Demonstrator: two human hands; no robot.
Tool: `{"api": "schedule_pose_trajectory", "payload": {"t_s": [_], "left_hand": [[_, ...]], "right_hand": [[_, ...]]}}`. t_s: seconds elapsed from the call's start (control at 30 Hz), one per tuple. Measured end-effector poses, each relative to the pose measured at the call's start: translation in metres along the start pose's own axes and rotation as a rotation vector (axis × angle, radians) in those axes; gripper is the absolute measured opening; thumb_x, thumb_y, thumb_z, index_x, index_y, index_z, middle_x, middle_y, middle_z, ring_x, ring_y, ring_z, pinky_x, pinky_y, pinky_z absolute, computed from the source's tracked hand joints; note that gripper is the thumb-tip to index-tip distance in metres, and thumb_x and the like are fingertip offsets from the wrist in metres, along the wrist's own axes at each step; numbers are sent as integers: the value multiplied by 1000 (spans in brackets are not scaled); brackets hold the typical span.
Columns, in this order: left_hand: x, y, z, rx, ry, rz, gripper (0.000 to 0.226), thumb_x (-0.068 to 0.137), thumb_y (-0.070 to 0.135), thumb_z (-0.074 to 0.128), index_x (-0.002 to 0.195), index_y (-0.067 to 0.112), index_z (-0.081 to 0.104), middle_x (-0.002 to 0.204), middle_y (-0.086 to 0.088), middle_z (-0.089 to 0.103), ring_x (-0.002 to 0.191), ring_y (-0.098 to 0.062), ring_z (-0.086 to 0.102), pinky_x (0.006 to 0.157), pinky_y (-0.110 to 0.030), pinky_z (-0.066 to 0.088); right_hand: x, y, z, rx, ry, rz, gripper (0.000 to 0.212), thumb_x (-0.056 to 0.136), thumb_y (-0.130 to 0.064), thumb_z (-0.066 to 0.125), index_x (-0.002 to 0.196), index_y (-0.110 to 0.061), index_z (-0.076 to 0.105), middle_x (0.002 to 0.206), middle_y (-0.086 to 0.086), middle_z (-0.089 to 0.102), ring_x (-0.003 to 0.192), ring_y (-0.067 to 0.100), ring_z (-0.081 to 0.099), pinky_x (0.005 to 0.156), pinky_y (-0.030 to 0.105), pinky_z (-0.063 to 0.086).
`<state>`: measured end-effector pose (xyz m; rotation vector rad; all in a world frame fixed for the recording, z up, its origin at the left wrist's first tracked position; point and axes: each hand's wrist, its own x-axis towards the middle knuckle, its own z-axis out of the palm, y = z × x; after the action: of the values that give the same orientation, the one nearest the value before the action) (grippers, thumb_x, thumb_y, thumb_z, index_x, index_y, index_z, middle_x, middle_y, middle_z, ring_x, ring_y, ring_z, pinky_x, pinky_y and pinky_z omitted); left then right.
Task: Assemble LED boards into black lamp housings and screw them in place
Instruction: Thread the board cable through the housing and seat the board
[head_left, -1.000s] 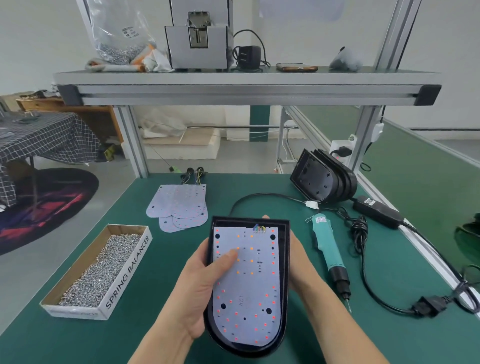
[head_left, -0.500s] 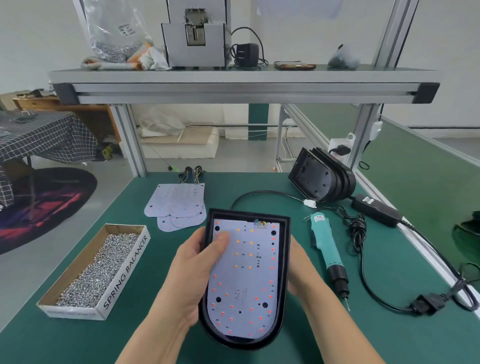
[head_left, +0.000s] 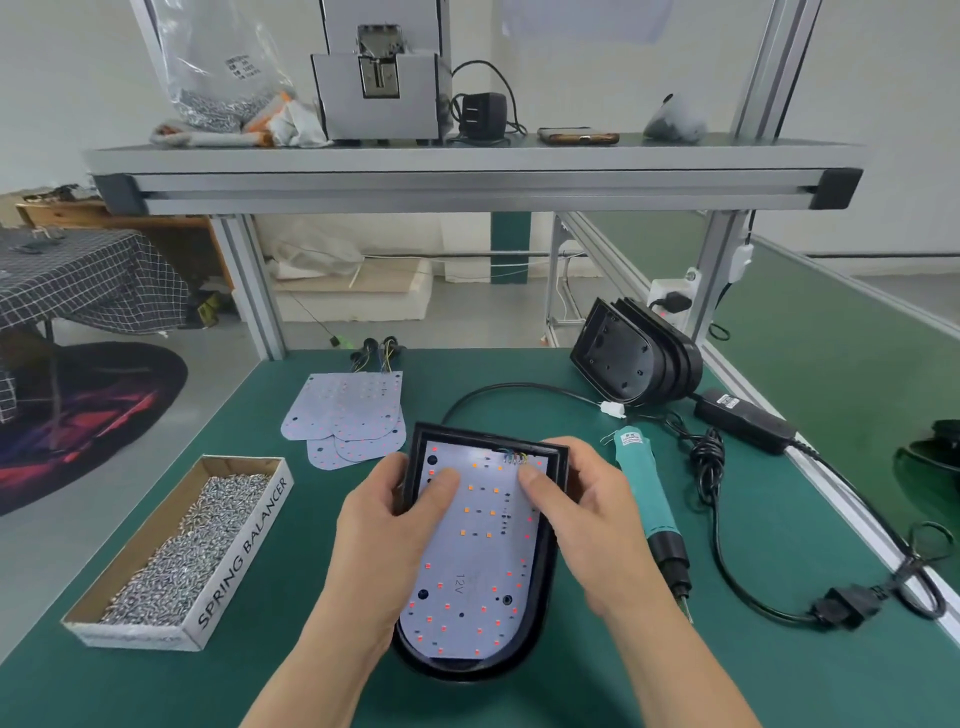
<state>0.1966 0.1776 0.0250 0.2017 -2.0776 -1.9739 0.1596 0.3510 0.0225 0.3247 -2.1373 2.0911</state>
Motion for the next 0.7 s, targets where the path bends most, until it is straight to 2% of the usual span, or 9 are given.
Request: {"api": "schedule_pose_trajectory", "payload": {"t_s": [0.13,0.23,0.33,0.4,0.43,0.47,0.53,0.63,0.7], "left_hand": [[4,0,-4,-64,-113,-54,23,74,39,74,95,40,65,96,9,75,87,-14,73,75,-32,57],[8,3,-8,-167,-211,-64,27,77,25,76,102,34,69,107,-3,76,97,-23,74,75,-31,60],[11,9,-8,-246,-226,-78,23,76,20,78,98,24,70,105,-11,76,93,-27,74,72,-33,60],[14,11,-5,-299,-267,-88,29,73,22,82,100,20,70,106,-12,75,93,-26,73,75,-32,59],[15,13,-4,-309,-304,-89,33,71,25,84,101,20,70,105,-11,75,93,-25,71,77,-32,58],[15,16,-3,-309,-349,-83,36,70,27,84,102,21,70,104,-10,74,93,-24,70,79,-32,58],[16,18,0,-294,-435,-58,39,72,28,83,107,20,68,104,-9,72,93,-22,68,83,-32,57],[16,20,0,-321,-484,-32,38,75,25,82,108,18,66,100,-8,70,91,-22,67,79,-31,56],[16,23,-4,-363,-462,-34,37,73,24,83,105,18,67,97,-8,71,87,-23,69,76,-31,57]], "right_hand": [[0,0,2,-46,-36,-93,8,92,-14,67,91,-21,69,87,2,73,86,31,65,85,51,55],[5,1,-5,-56,-155,-63,11,89,-34,63,93,-25,68,86,-3,69,80,19,60,80,36,51],[15,1,-10,342,-269,170,42,97,-50,51,117,-18,69,113,5,72,103,20,64,91,35,49],[19,5,-9,462,-291,284,38,100,-37,49,127,-17,67,127,7,70,115,25,65,102,43,47],[19,7,-5,418,-333,312,29,95,-28,58,118,-22,73,119,3,73,109,20,68,99,40,51],[16,10,-2,360,-397,338,19,84,-19,68,97,-26,80,99,-2,77,88,11,71,85,30,56],[8,18,3,339,-496,418,27,73,-10,60,52,-22,72,59,-5,66,45,2,57,51,14,48],[7,18,2,390,-457,459,45,87,-5,54,45,-20,64,54,-4,61,36,2,50,43,12,43],[14,19,-4,355,-390,349,39,82,-8,59,46,-22,66,52,-8,59,44,3,52,50,15,46]]}}
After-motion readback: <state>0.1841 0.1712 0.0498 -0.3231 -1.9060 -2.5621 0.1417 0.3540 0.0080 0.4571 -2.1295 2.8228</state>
